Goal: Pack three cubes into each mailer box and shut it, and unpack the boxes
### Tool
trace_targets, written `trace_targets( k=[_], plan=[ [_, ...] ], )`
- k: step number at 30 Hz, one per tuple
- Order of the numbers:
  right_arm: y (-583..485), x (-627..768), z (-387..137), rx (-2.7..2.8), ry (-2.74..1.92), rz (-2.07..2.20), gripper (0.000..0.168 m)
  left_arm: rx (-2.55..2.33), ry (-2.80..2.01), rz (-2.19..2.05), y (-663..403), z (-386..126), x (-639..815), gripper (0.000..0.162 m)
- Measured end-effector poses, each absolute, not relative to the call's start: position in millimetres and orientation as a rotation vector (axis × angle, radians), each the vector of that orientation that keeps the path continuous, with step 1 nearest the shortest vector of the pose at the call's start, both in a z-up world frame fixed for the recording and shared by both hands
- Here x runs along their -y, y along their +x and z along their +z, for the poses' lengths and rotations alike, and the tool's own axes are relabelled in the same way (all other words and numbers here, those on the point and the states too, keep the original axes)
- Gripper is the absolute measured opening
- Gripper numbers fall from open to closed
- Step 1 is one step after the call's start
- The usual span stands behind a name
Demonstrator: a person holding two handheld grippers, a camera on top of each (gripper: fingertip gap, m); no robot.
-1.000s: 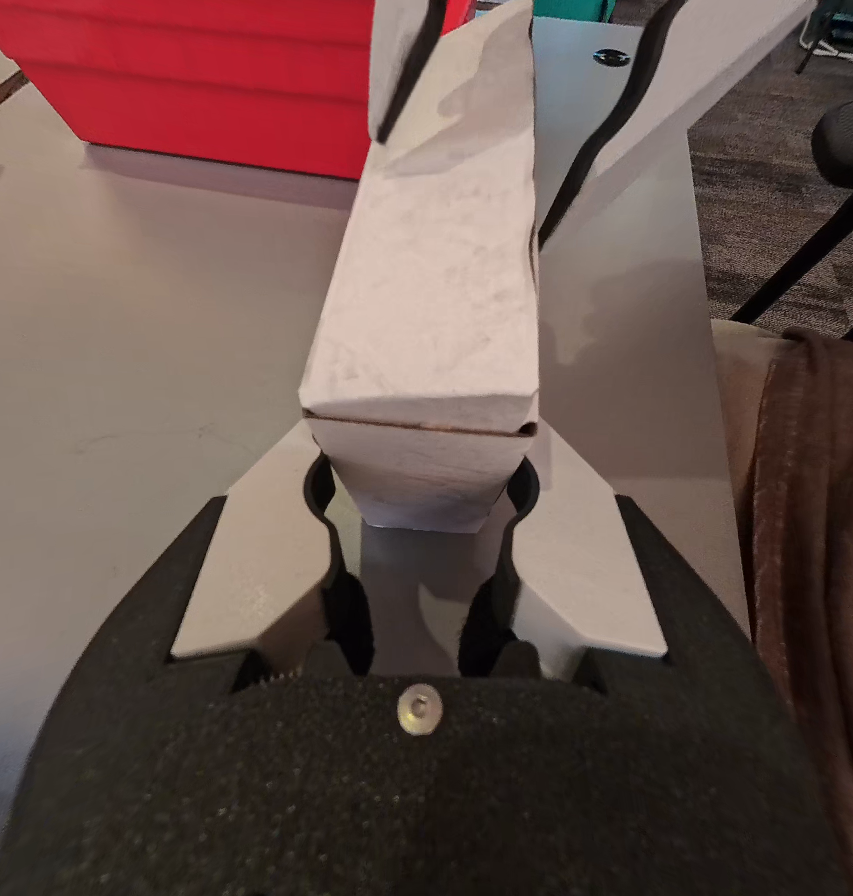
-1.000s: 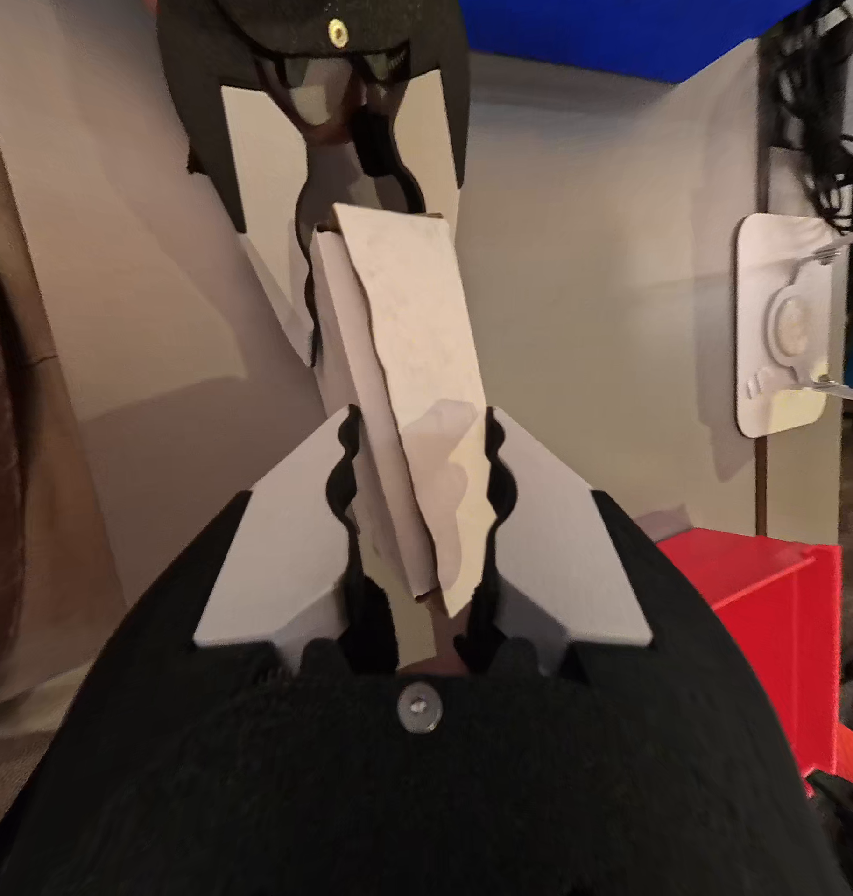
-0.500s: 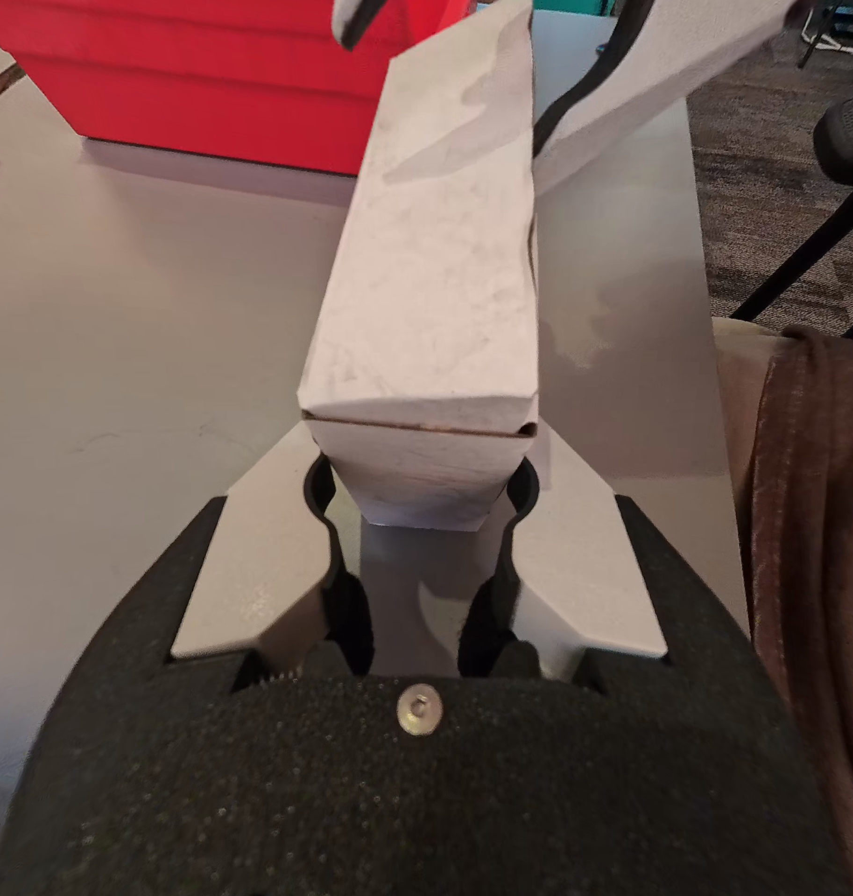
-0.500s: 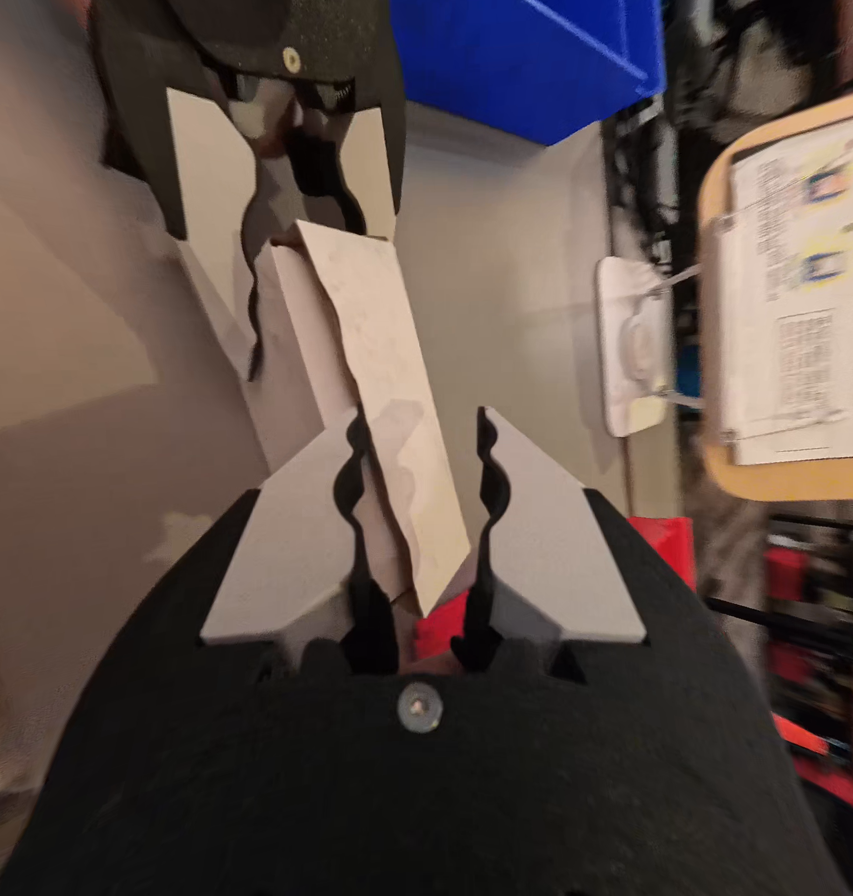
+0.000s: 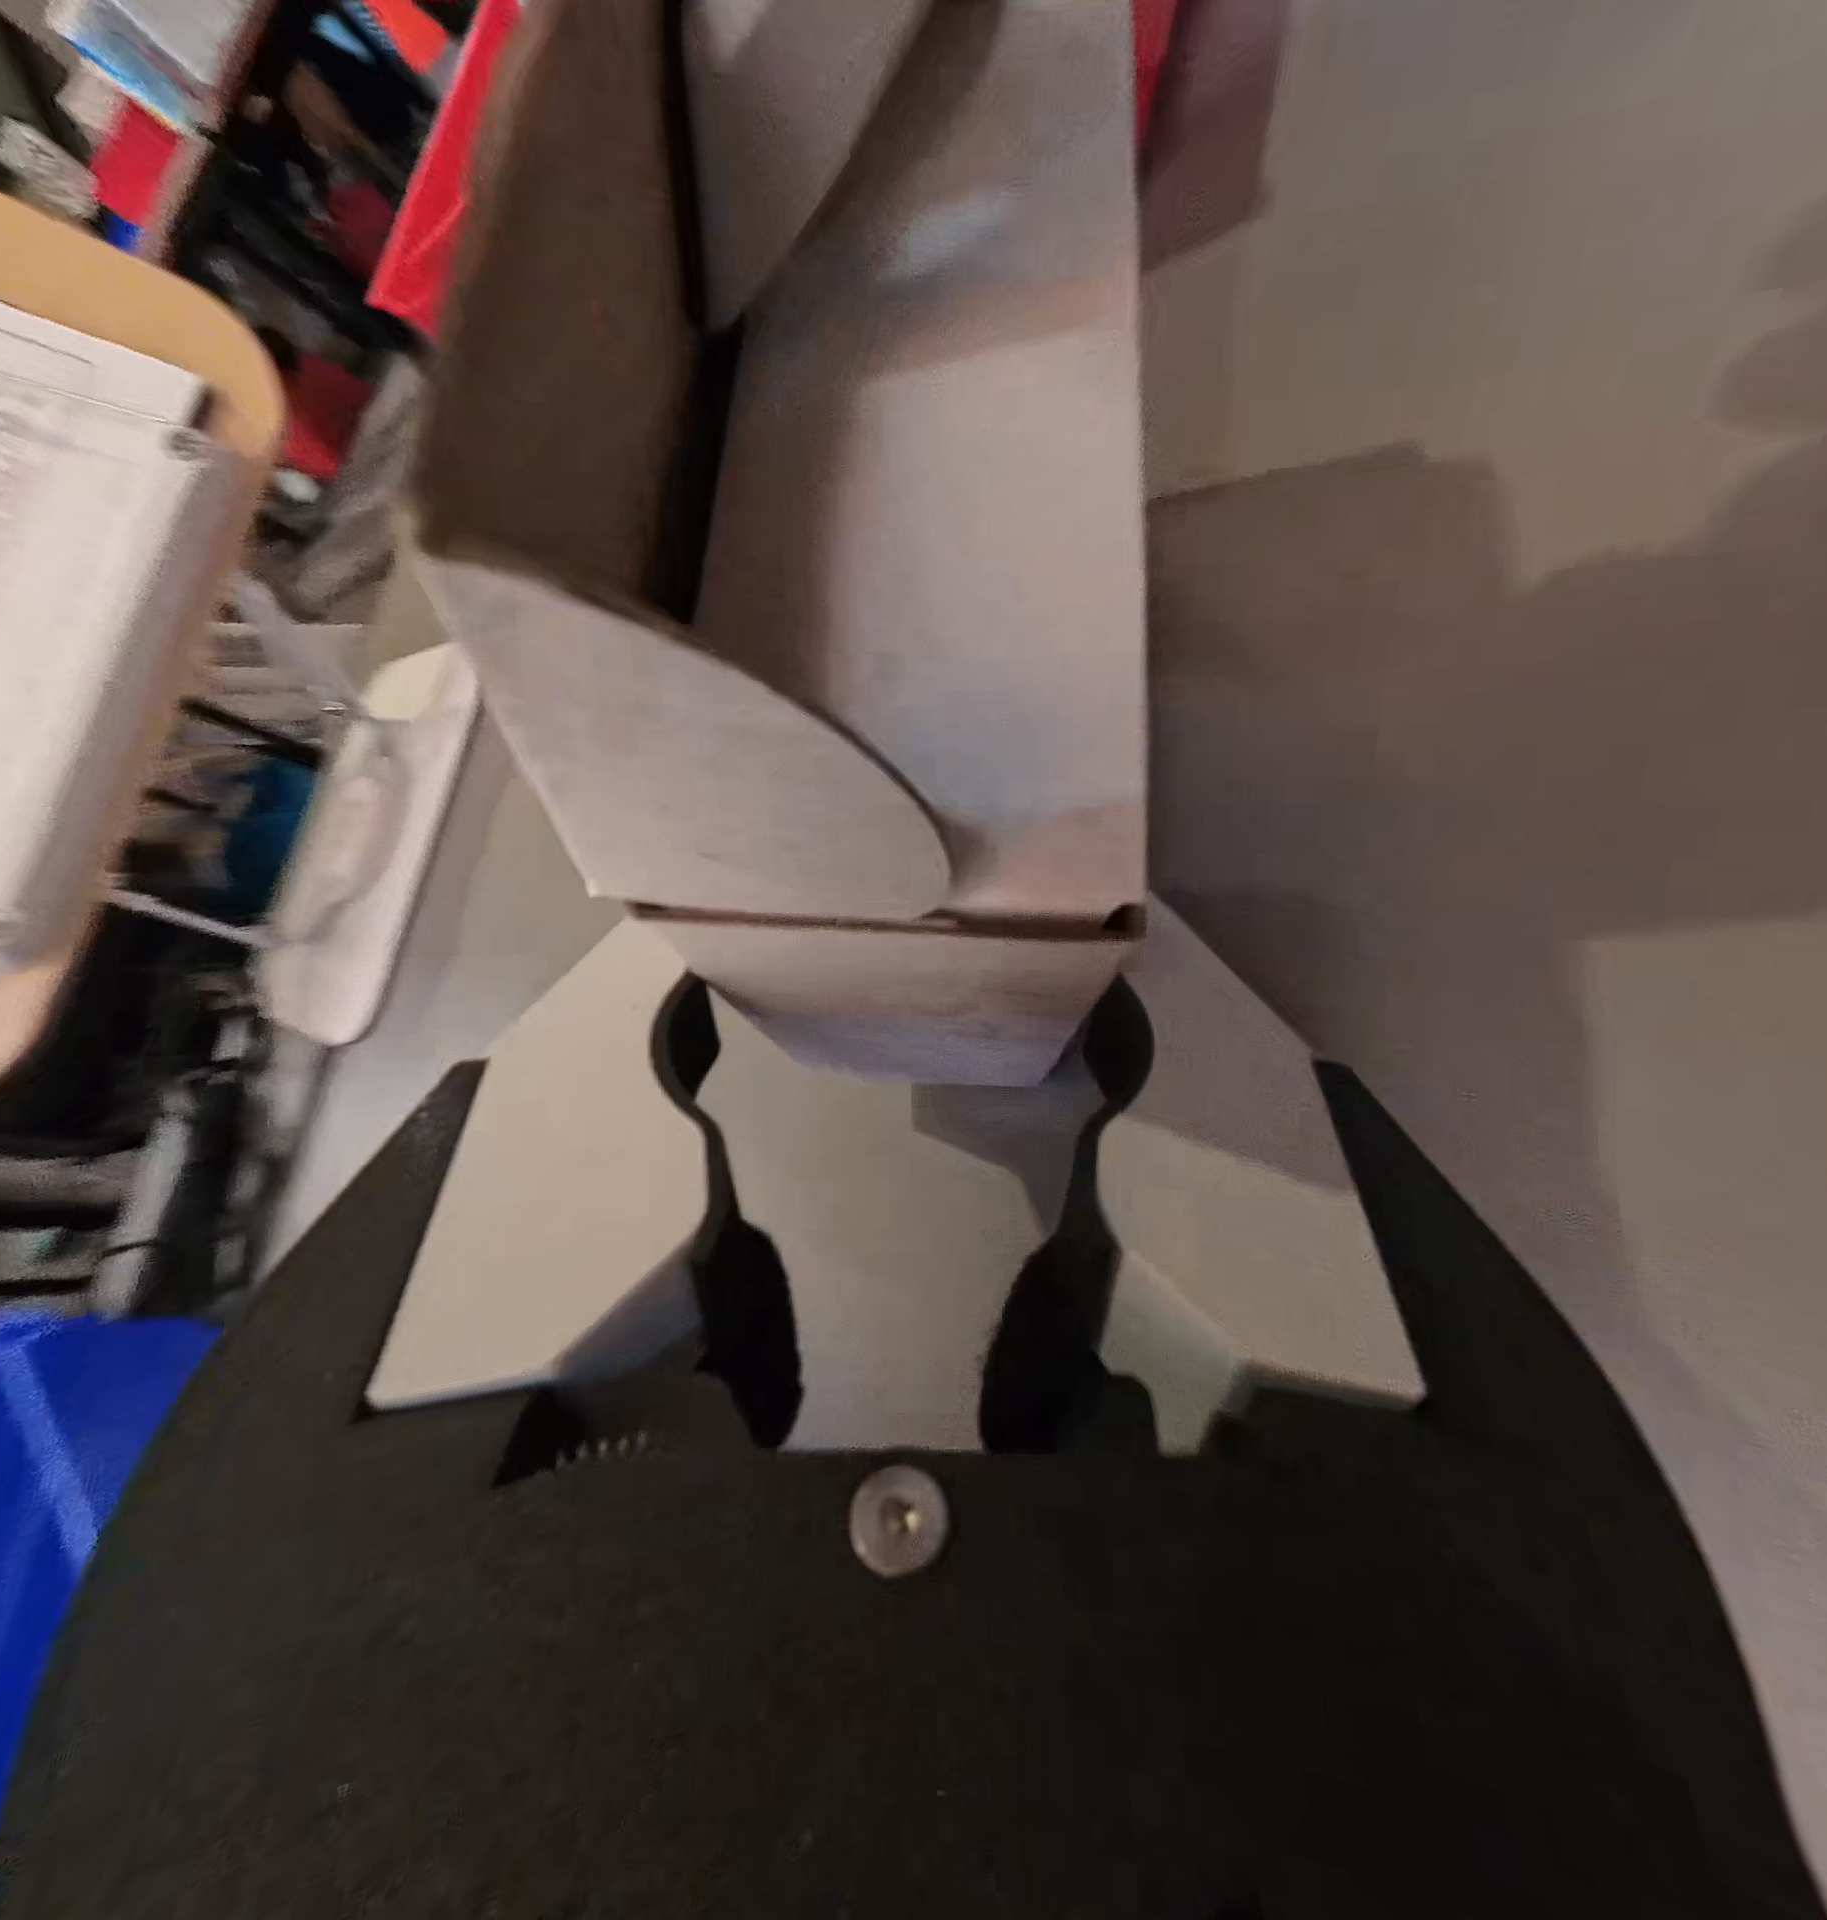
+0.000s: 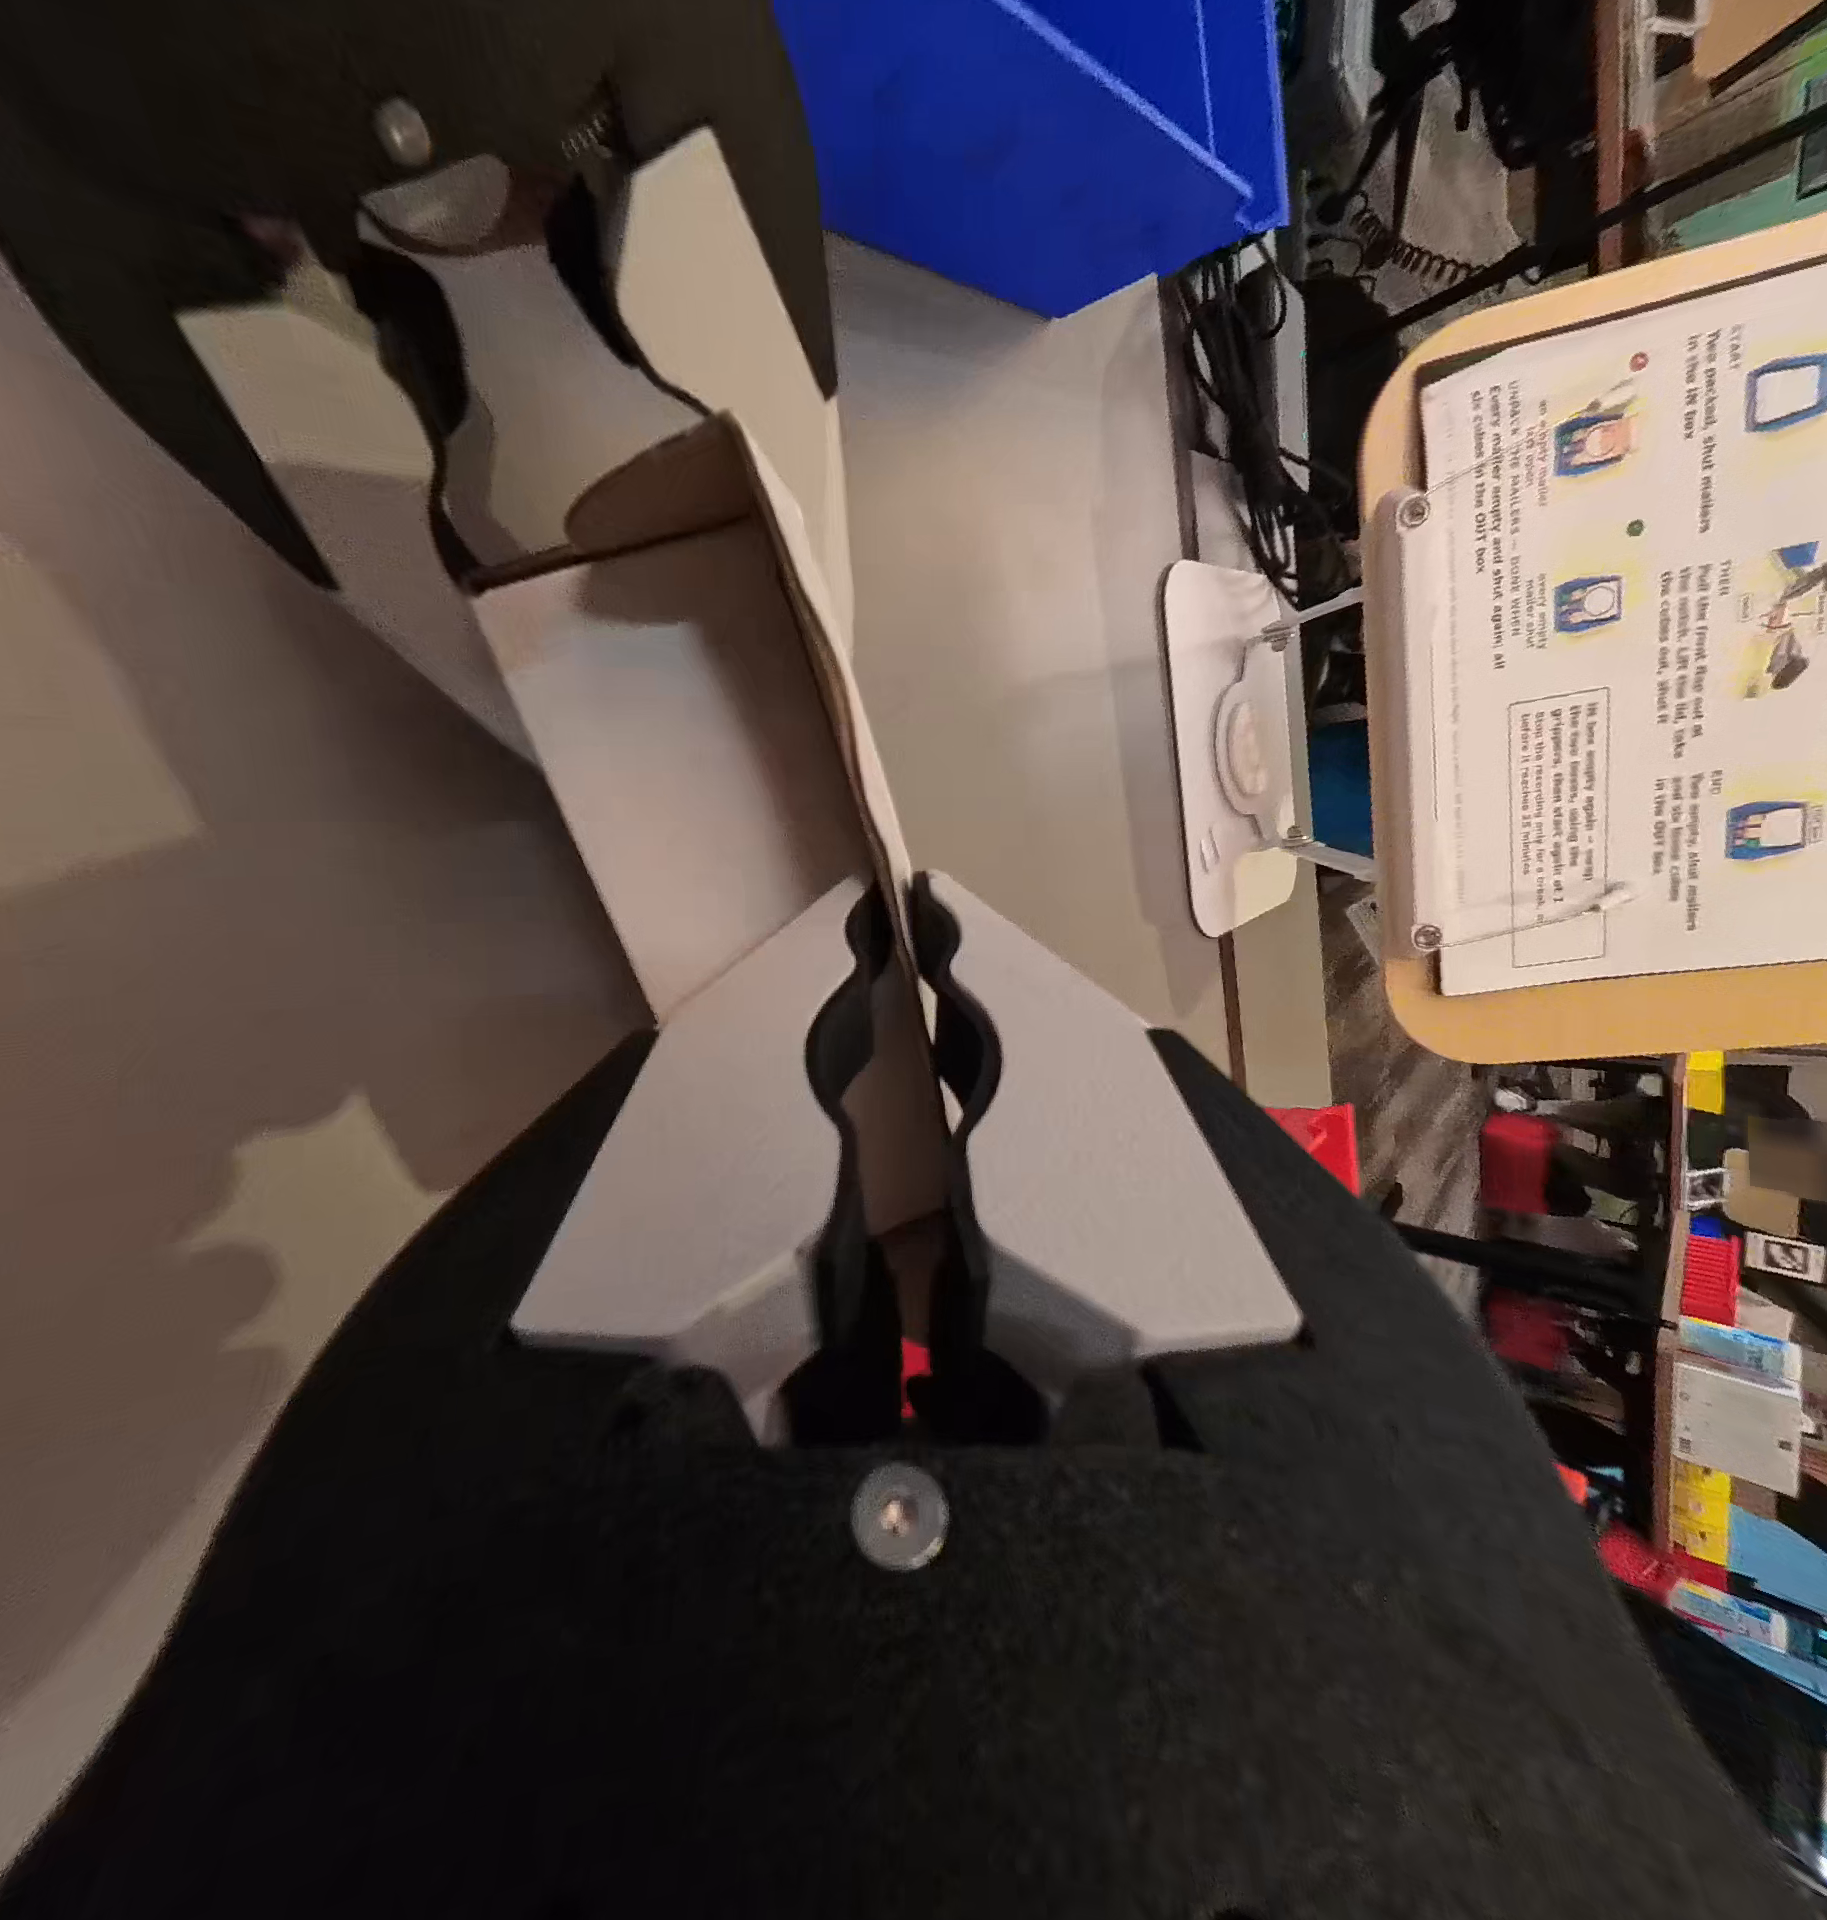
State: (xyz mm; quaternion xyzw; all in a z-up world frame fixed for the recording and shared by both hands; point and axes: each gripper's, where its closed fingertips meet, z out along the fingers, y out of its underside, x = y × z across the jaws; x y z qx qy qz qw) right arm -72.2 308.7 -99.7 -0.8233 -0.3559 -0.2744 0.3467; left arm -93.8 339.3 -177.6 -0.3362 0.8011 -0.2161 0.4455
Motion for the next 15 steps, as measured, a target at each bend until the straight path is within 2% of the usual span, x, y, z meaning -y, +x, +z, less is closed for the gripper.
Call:
trace_targets(
  k=[6,7,15],
  plan=[
    [-70,-315,-102,0.864,-2.124,-0.811,0.003,-1.871,-1.031,-0.355,-99,-184,-369,0.065],
    [-71,-315,-103,0.849,-2.112,-0.838,0.003,-1.863,-1.077,-0.385,-107,-183,-367,0.068],
    [-88,-297,-113,0.767,-2.078,-0.879,0.003,-1.609,-1.506,-1.194,-128,-139,-322,0.067]
  ],
)
